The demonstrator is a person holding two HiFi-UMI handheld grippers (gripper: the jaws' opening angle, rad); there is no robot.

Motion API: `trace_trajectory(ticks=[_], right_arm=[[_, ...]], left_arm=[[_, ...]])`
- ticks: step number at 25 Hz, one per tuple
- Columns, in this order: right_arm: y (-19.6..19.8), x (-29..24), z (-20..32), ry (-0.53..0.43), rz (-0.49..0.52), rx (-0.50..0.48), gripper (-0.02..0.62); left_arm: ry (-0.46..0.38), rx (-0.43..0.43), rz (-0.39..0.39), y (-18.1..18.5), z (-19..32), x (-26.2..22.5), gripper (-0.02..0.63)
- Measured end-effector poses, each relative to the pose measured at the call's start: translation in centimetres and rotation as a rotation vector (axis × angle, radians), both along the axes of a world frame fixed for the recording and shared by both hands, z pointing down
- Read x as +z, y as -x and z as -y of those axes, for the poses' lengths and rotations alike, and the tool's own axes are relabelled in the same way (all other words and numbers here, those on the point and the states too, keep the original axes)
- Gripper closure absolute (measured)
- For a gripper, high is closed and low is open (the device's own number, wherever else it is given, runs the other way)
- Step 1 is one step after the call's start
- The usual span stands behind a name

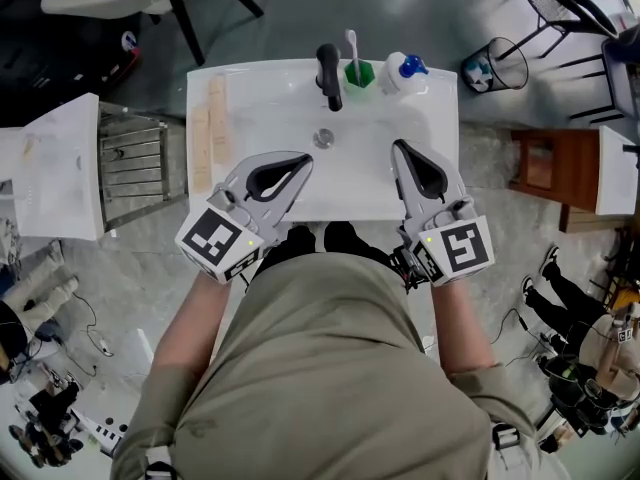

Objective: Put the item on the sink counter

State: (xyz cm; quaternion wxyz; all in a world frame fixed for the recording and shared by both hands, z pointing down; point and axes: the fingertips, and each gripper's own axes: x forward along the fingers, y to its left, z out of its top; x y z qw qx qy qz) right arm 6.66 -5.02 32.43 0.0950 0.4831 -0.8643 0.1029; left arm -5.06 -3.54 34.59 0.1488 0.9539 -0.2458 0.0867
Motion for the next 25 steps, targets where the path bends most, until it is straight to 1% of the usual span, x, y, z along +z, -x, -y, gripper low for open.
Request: trace_trajectory(ticks=[12, 25], right_arm=[[0.18, -0.05, -0.02, 0.008, 0.009, 0.005, 0.583], [0.53, 0.39, 0.41, 0.023, 0.001, 0.002, 0.583]], left_arm=[[-0.002, 0.018, 0.005, -0.07, 0.04, -0.11, 0.6], [0.002, 0.014, 0.005, 0.29, 0.56, 0.26, 0.6]])
